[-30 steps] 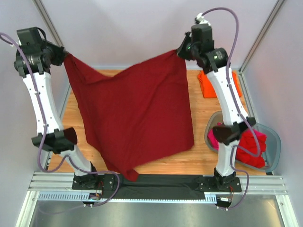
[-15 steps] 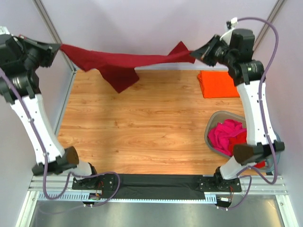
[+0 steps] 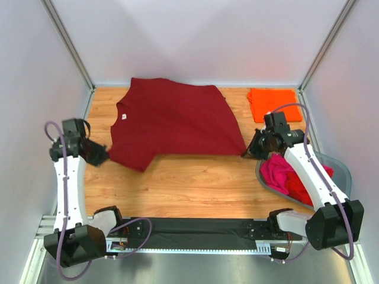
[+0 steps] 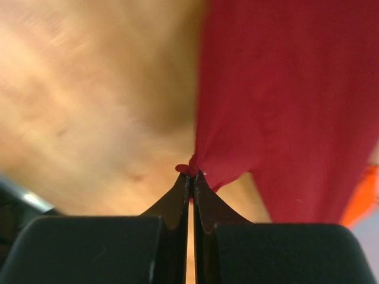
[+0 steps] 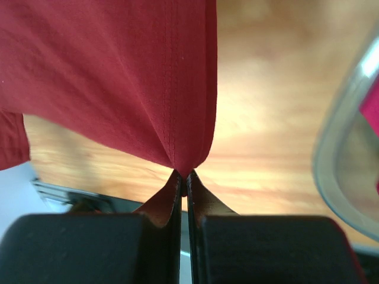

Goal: Fold and stack the t-shirts
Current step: Flatten the tshirt out

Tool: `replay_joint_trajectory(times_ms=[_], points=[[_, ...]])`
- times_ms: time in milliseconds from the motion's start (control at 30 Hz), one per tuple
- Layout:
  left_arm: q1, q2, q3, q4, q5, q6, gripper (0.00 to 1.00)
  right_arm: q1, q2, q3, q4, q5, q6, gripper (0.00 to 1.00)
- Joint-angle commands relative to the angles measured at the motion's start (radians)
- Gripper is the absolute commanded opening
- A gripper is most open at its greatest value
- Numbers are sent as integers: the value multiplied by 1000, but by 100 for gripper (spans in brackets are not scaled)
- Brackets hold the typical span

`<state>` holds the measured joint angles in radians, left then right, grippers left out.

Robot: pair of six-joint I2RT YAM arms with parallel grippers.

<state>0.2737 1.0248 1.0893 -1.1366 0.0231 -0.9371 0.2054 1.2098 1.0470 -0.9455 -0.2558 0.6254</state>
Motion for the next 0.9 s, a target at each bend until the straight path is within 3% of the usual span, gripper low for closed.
replay_joint_trajectory(times_ms=[0,567,867], points=[[-1,-126,-133,-76,-168,-11,0,11,-79,-45,-13,61,-41,0],[-2,-155,-103,-143,-229,30,0,11,-75,-61,-160,173,-66,0],[-14,-74,-132,37,-38,127,0,11,-92,-162,-141,200,-59,0]])
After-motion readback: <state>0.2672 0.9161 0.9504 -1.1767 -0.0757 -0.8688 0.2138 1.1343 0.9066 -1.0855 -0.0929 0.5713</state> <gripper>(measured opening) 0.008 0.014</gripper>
